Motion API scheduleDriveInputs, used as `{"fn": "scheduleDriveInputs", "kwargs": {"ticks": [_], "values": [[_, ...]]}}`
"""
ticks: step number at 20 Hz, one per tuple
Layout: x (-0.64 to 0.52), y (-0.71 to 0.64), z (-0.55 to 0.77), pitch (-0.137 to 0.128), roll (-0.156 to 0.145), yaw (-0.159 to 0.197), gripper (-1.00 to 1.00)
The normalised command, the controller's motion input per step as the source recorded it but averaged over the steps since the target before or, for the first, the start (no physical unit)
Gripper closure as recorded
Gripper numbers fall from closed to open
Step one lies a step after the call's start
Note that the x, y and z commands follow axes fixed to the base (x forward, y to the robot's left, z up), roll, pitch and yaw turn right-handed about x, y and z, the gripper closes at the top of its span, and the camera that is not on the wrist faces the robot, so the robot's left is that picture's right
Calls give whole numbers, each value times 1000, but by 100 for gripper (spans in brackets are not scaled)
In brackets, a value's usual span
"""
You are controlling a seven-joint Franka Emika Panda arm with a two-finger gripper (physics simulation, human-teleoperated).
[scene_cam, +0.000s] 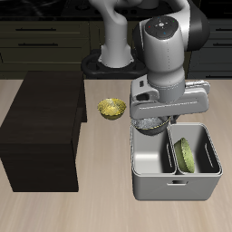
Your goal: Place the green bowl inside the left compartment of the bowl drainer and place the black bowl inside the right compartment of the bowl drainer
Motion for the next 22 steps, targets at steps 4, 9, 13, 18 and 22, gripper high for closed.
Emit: {"fn": "scheduleDriveInputs", "kwargs": {"ticks": [4, 9, 13, 18, 22], "values": [[-6, 122, -66, 14, 16, 12, 100], [17, 72, -129, 43, -28, 31, -100], [-110, 113, -32, -1, 24, 43, -100], [-14, 4, -8, 4, 12, 1, -100], [-37, -201, 54, 2, -52, -8, -100]]}}
